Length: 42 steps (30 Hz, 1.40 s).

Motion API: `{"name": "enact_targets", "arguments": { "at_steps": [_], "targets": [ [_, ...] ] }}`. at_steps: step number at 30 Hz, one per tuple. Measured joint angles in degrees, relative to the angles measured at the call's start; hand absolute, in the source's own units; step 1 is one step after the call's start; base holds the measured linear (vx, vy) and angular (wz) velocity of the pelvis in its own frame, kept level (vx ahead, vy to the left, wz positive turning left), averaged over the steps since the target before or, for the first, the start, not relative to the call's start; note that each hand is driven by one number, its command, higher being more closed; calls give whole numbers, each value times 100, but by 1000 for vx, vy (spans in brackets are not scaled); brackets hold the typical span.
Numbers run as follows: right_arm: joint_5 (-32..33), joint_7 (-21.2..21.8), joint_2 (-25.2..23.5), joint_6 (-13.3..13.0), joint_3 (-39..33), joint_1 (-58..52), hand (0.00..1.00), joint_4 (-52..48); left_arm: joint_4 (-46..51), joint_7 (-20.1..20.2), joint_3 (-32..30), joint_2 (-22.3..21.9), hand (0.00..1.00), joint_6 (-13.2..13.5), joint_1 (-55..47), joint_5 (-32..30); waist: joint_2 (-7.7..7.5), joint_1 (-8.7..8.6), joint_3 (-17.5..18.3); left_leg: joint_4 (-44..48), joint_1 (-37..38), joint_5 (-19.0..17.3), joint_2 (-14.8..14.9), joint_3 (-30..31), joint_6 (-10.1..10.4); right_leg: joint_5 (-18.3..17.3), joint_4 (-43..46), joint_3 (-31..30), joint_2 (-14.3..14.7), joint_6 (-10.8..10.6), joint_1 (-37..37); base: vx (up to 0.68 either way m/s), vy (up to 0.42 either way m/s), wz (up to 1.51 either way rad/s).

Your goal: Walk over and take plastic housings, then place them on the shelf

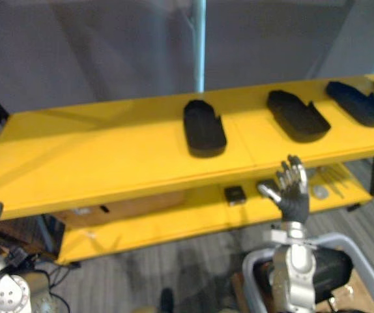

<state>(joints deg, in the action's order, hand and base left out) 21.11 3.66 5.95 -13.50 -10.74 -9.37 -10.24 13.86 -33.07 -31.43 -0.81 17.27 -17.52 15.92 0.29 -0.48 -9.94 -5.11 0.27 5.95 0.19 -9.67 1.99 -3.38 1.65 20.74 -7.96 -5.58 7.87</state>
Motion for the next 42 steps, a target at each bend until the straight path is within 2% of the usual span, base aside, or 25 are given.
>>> {"name": "enact_targets", "arguments": {
  "at_steps": [4,6,9,11,12,16,18,21,26,31,33,35,38,42],
  "targets": [
    [-68,7,-22,80,54,-157,0,-147,-466,-40,-227,11,0,62,-23,-125,-50,49,93,1,-100,10,18,-198,-13,15,-145,-23,-8,-21,-8,68,26,15],
    [-132,52,-38,115,133,-199,0,-133,-610,2,-238,23,0,76,-35,-138,-121,107,187,2,-148,30,-2,-185,-34,53,-120,-25,-18,-21,-65,118,16,7],
    [-171,264,-32,116,141,-127,0,-21,-966,348,-215,32,0,21,-17,-148,-185,121,225,4,-156,75,-14,-177,-94,84,-87,-24,-30,-43,-68,109,2,5],
    [-171,404,0,116,147,-63,0,107,-1417,700,-134,53,0,-143,36,-259,-178,110,227,5,-133,75,0,-176,-94,60,-47,-34,-29,-2,-67,66,-2,-1],
    [-171,427,22,116,159,-44,100,145,-1573,789,-95,63,0,-173,40,-261,-172,106,230,4,-126,76,5,-177,-94,51,-32,-37,-26,13,-69,0,0,0],
    [-171,682,279,136,387,123,100,279,-3089,1473,395,241,0,-519,34,-224,-89,79,224,0,-67,79,44,-193,-82,8,40,-79,-7,57,-75,-29,-4,-7],
    [-180,774,428,151,609,330,100,419,-3921,1827,689,280,0,-578,2,-83,-50,49,204,0,-33,32,75,-224,-54,-63,107,-137,-1,98,-95,-94,15,-11],
    [-248,852,577,232,865,575,100,550,-4741,2104,932,296,0,-583,-42,370,6,82,197,1,-34,31,114,-350,-50,-81,125,-267,18,71,-190,-75,23,-20],
    [-315,979,578,261,1152,770,100,906,-5403,2333,970,315,0,-570,-88,663,74,119,165,2,-40,29,93,-369,-52,-105,140,-284,-4,35,-184,1,15,0],
    [-472,943,577,263,1440,1214,100,1075,-5894,2494,1083,460,0,-623,-43,675,123,148,83,11,-40,-11,58,-347,-69,-174,284,-299,-66,17,-238,67,16,1],
    [-522,841,607,263,1430,1485,100,1142,-6068,2526,1239,519,0,-663,5,680,161,157,-1,39,-63,39,48,-337,-68,-207,539,-326,-104,12,-378,98,2,2],
    [-629,729,700,264,1424,1843,100,1148,-6276,2535,1299,519,0,-758,215,884,165,145,-239,283,-216,9,38,-277,-102,-342,819,-326,-165,29,-509,44,-9,15],
    [-743,612,777,263,1423,2214,100,1156,-6436,2603,1536,513,0,-764,350,964,212,142,-488,369,-246,-16,33,-206,-93,-505,1095,-319,-216,34,-594,-9,-18,11],
    [-852,501,807,263,1424,2358,100,1156,-6468,2663,1672,506,0,-765,374,1054,289,139,-600,349,-245,-14,14,-187,-86,-695,1369,-313,-282,43,-724,-16,-16,4]
  ]
}}
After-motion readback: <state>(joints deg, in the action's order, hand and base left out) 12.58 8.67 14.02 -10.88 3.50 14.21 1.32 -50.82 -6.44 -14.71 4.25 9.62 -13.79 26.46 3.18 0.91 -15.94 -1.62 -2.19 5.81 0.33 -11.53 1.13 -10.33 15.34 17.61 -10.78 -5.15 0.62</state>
